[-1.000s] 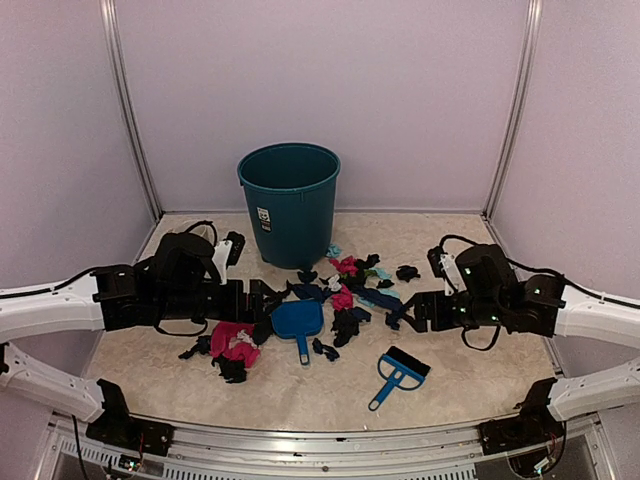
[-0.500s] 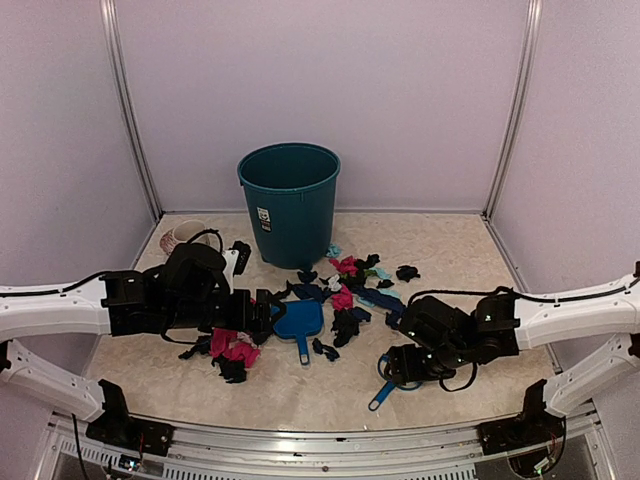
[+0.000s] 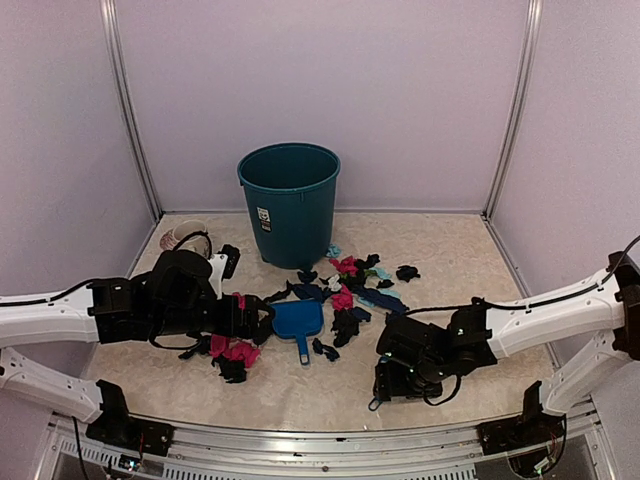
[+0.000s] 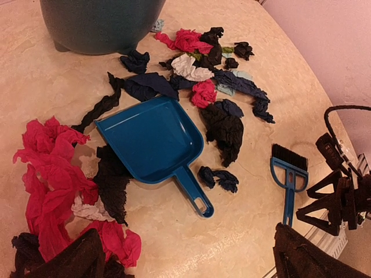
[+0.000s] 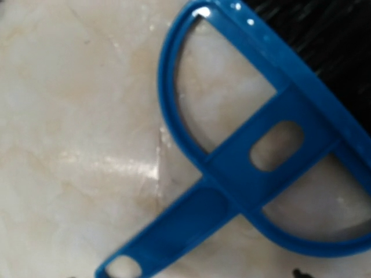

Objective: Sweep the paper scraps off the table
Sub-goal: Pick up the broom from the center of the board.

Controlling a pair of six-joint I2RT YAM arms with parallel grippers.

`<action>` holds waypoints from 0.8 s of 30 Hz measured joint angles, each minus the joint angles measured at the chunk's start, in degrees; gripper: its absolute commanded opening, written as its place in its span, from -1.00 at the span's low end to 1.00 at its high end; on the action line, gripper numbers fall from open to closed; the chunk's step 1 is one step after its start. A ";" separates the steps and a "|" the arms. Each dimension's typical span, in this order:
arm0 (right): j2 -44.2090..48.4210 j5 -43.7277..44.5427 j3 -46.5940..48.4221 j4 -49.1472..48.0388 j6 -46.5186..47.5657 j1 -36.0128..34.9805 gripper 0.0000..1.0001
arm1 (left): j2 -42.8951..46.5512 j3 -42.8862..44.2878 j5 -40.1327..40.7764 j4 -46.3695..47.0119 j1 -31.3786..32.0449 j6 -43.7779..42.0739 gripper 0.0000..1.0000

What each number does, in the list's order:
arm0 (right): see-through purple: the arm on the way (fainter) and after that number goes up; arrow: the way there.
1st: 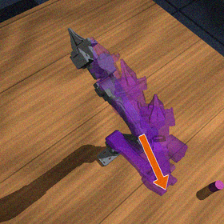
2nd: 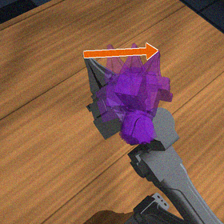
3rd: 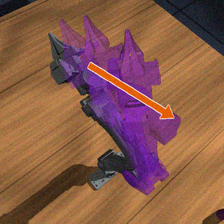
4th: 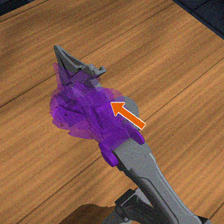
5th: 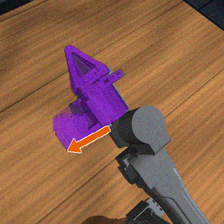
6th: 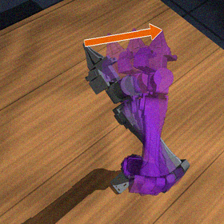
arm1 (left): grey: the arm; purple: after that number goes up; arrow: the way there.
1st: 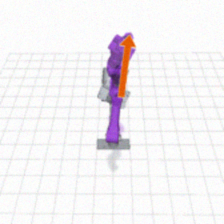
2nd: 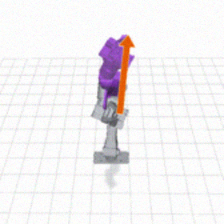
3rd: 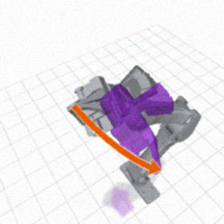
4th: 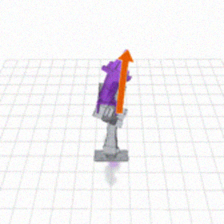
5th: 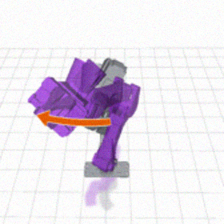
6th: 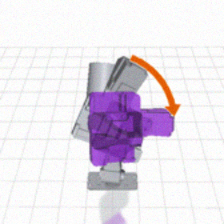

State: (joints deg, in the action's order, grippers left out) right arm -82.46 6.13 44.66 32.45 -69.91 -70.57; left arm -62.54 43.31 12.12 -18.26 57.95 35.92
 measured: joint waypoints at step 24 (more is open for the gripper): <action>-2.43 4.28 -2.36 -4.50 -8.13 2.12 0.66 | 3.26 -1.95 1.70 -1.20 0.00 -0.44 0.98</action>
State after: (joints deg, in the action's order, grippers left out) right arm -84.88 10.41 42.30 27.94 -78.04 -68.45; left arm -59.29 41.36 13.82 -19.46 57.95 35.48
